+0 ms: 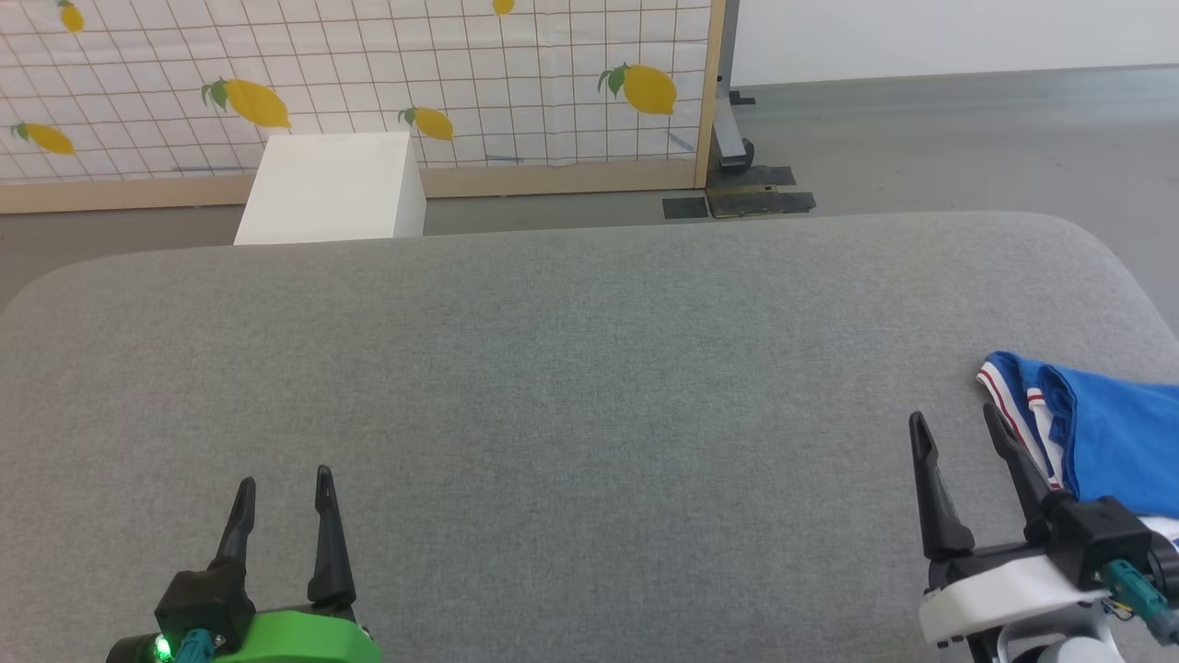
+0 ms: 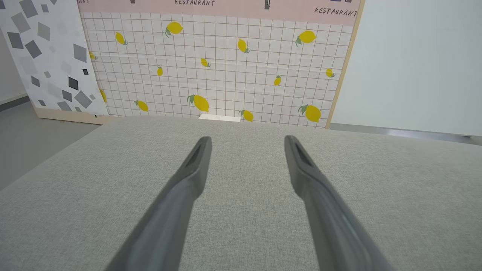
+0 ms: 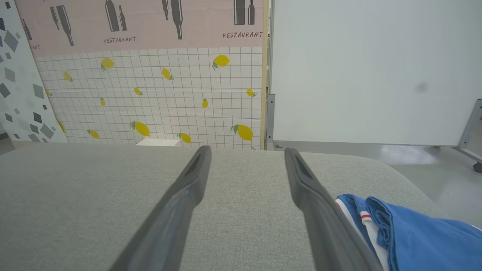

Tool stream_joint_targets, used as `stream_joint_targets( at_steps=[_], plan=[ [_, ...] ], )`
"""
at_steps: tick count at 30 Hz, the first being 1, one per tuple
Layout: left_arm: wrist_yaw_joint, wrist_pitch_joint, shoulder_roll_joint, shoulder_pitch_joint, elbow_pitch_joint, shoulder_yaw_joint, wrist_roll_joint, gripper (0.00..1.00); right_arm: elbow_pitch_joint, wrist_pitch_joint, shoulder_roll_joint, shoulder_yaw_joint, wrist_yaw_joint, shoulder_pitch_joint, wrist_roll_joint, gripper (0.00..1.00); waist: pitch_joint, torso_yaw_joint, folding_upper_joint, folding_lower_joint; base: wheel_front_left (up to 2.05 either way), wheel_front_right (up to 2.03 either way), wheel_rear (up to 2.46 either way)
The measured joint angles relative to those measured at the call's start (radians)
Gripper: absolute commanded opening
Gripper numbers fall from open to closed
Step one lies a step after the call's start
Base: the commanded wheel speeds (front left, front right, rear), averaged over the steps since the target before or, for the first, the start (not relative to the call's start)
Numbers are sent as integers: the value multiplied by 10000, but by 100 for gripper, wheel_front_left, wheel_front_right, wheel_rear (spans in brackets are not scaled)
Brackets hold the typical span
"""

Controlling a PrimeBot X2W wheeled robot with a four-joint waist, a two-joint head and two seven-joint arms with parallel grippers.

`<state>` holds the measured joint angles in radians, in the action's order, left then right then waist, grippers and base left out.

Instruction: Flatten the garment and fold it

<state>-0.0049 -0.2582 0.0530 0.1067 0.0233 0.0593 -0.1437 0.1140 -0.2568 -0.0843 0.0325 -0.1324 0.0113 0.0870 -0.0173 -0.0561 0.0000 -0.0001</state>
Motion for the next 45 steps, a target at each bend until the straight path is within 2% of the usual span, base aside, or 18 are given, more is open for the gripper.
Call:
stream_joint_targets(
  at_steps=[10,18,19,45],
  plan=[
    [63,0,0,37,-8,-117,0,100,-821,119,222,33,0,406,-272,100,1,15,0,0,0,0,0],
    [61,2,0,114,21,-128,-58,100,-982,207,297,69,0,521,-380,100,-66,68,0,0,0,0,0],
    [61,2,0,116,19,-123,-58,0,-982,207,299,69,0,520,-401,0,-75,67,0,0,0,0,0],
    [59,520,2,43,-13,-198,75,0,-980,648,299,4,0,502,-426,0,-23,172,0,1,0,0,0]
  ],
)
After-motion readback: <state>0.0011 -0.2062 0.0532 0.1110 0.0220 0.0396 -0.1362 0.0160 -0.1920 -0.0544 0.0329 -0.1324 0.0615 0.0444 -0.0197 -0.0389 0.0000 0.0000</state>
